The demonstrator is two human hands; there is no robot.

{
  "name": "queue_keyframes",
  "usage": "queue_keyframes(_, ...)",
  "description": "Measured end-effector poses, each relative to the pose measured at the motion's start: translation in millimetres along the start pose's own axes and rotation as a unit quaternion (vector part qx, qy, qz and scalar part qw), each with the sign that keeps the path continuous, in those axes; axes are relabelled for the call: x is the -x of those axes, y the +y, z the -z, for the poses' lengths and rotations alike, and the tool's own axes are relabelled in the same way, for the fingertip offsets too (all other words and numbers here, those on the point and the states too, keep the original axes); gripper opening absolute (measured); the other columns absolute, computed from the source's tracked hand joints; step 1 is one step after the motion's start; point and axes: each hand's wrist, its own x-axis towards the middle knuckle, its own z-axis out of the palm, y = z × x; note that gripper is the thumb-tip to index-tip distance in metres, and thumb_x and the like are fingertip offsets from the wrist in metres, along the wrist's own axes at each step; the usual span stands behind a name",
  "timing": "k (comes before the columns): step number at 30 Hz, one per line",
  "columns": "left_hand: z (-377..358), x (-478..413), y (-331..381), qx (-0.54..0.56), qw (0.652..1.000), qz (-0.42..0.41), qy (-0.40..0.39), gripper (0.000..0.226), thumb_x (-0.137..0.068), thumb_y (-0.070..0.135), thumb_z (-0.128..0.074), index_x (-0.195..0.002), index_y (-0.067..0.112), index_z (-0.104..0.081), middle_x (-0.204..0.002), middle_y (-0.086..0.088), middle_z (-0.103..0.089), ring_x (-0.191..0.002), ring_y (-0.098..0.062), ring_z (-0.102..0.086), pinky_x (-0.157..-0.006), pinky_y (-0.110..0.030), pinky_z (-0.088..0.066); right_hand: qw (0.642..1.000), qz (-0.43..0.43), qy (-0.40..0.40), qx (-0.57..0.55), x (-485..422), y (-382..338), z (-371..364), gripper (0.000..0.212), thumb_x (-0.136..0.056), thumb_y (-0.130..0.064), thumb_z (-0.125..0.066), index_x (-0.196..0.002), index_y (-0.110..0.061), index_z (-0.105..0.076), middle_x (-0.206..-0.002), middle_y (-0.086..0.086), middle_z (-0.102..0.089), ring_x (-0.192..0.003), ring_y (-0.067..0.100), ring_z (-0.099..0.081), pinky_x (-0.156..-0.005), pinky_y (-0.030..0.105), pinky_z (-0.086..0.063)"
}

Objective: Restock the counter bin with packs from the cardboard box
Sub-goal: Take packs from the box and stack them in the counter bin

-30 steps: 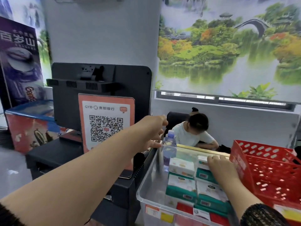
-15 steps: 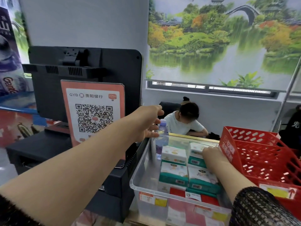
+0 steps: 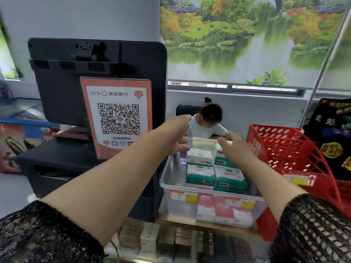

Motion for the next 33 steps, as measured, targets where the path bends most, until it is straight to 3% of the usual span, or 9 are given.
queue_keyframes(3, 3, 11, -16, 0.011, 1.0, 0.011, -0.013, 0.054, -0.097, 0.036, -0.048, -0.144, 0.014, -0.034, -0.14, -0.016, -0.044, -0.117, -0.031, -0.048, -0.085, -0.044, -0.048, 0.988, -0.064, -0.023, -0.138, 30, -25, -2, 0.068, -0.093, -0.056, -0.034, -0.15, -0.023, -0.023, -0.155, 0.008, -0.027, -0.137, 0.032, -0.031, -0.111, 0.046, -0.029)
queue_keyframes(7, 8, 25, -37, 0.024, 0.999, 0.02, -0.015, 0.054, -0.097, 0.04, -0.049, -0.143, 0.015, -0.036, -0.136, -0.014, -0.046, -0.119, -0.031, -0.048, -0.09, -0.045, -0.048, 0.941, -0.117, -0.017, -0.317, 76, -51, -9, 0.061, -0.093, -0.058, -0.033, -0.145, -0.026, -0.03, -0.145, 0.004, -0.035, -0.12, 0.032, -0.046, -0.096, 0.047, -0.045)
queue_keyframes(10, 13, 38, -54, 0.026, 0.999, 0.017, -0.018, 0.053, -0.097, 0.042, -0.048, -0.141, 0.015, -0.037, -0.131, -0.013, -0.049, -0.117, -0.03, -0.05, -0.089, -0.043, -0.049, 0.917, -0.133, -0.009, -0.375, 111, -69, -11, 0.062, -0.094, -0.059, -0.033, -0.147, -0.027, -0.029, -0.14, 0.0, -0.036, -0.113, 0.031, -0.054, -0.1, 0.051, -0.045)
queue_keyframes(14, 21, 63, -74, 0.034, 0.999, 0.007, -0.019, 0.035, -0.097, 0.036, -0.048, -0.122, 0.012, -0.05, -0.107, -0.01, -0.056, -0.095, -0.025, -0.056, -0.077, -0.038, -0.052, 0.913, -0.108, -0.016, -0.392, 152, -89, -14, 0.054, -0.097, -0.058, -0.029, -0.143, -0.028, -0.033, -0.131, -0.004, -0.041, -0.117, 0.032, -0.053, -0.099, 0.052, -0.045)
queue_keyframes(18, 38, 86, -98, 0.03, 1.0, -0.006, -0.005, 0.024, -0.098, 0.035, -0.046, -0.097, 0.015, -0.059, -0.09, -0.006, -0.058, -0.078, -0.018, -0.056, -0.071, -0.034, -0.052, 0.92, -0.045, -0.009, -0.388, 190, -102, -20, 0.024, -0.099, -0.052, -0.03, -0.103, -0.034, -0.045, -0.097, -0.011, -0.049, -0.107, 0.026, -0.058, -0.087, 0.043, -0.05)
queue_keyframes(21, 51, 103, -130, 0.039, 0.999, 0.008, 0.017, 0.026, -0.098, 0.034, -0.045, -0.086, 0.017, -0.06, -0.088, -0.005, -0.06, -0.078, -0.019, -0.056, -0.07, -0.033, -0.052, 0.933, -0.021, 0.035, -0.356, 216, -99, -36, 0.034, -0.092, -0.061, -0.034, -0.086, -0.032, -0.051, -0.092, -0.005, -0.057, -0.096, 0.029, -0.062, -0.087, 0.048, -0.051)
queue_keyframes(23, 59, 116, -162, 0.047, 0.998, 0.026, 0.03, 0.024, -0.098, 0.03, -0.046, -0.085, 0.016, -0.06, -0.082, -0.004, -0.058, -0.072, -0.018, -0.054, -0.066, -0.031, -0.05, 0.94, -0.002, 0.057, -0.337, 235, -86, -55, 0.043, -0.077, -0.069, -0.036, -0.078, -0.03, -0.054, -0.087, -0.001, -0.061, -0.087, 0.03, -0.063, -0.086, 0.053, -0.05)
queue_keyframes(27, 71, 129, -251, 0.046, 0.993, 0.083, 0.064, 0.02, -0.097, 0.025, -0.047, -0.086, 0.015, -0.061, -0.081, -0.004, -0.059, -0.075, -0.019, -0.058, -0.074, -0.034, -0.051, 0.939, 0.006, 0.025, -0.342, 279, -33, -113, 0.037, -0.075, -0.061, -0.043, -0.071, -0.026, -0.056, -0.072, -0.004, -0.059, -0.074, 0.027, -0.059, -0.068, 0.044, -0.048)
queue_keyframes(33, 91, 113, -416, 0.017, 0.978, 0.166, 0.123, 0.018, -0.095, 0.026, -0.053, -0.102, 0.013, -0.063, -0.094, -0.006, -0.062, -0.088, -0.021, -0.057, -0.077, -0.037, -0.052, 0.943, -0.09, -0.118, -0.296, 348, 73, -241, 0.031, -0.086, -0.062, -0.037, -0.079, -0.035, -0.051, -0.092, -0.005, -0.059, -0.096, 0.026, -0.06, -0.09, 0.054, -0.048)
